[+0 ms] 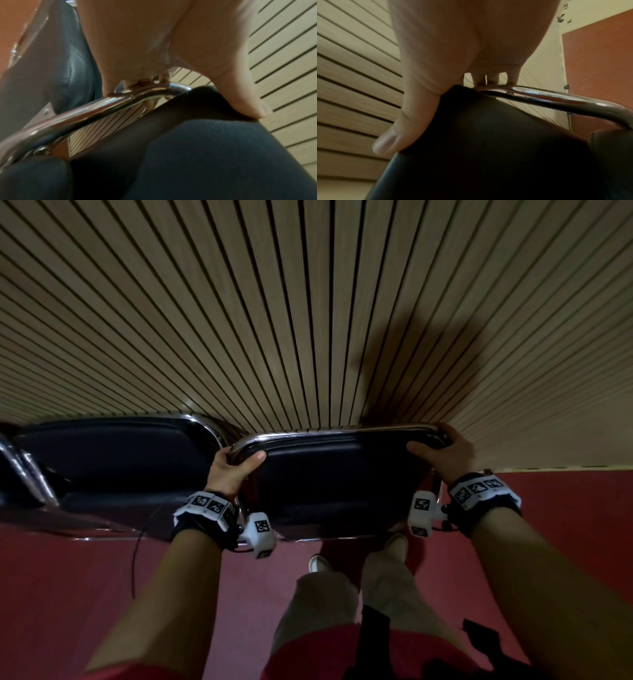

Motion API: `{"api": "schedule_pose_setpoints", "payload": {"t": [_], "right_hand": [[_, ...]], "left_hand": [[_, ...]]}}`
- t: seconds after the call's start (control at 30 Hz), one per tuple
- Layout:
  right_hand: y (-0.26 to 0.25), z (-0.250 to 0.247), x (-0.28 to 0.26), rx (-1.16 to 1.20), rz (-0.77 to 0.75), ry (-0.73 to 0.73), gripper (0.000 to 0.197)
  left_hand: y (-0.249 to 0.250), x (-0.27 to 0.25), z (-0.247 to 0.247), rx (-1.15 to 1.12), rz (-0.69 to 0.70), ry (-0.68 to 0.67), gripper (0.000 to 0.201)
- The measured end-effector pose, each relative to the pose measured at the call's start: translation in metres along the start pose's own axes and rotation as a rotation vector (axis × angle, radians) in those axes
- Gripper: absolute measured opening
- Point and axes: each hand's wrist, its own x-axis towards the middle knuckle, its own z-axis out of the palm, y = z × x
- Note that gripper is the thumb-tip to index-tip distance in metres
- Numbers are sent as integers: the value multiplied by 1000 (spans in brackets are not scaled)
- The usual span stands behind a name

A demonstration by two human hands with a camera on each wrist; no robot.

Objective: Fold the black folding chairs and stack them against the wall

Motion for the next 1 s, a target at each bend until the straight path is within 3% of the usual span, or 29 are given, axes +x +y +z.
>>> {"api": "schedule_pose_setpoints", "payload": {"t": [0.27, 0.7, 0.87, 1.0], "right_hand": [[1, 1, 10, 14, 7, -2, 71], [7, -32, 21, -63, 16, 4, 81], [6, -33, 32, -26, 43, 10, 81], [7, -31, 36, -7, 48, 23, 81]], "left_hand": [[-1, 7, 3, 9, -18, -28, 72], [1, -3, 23, 126, 24, 19, 66], [3, -3, 37, 124, 17, 36, 74], [12, 3, 45, 123, 22, 9, 65]]}}
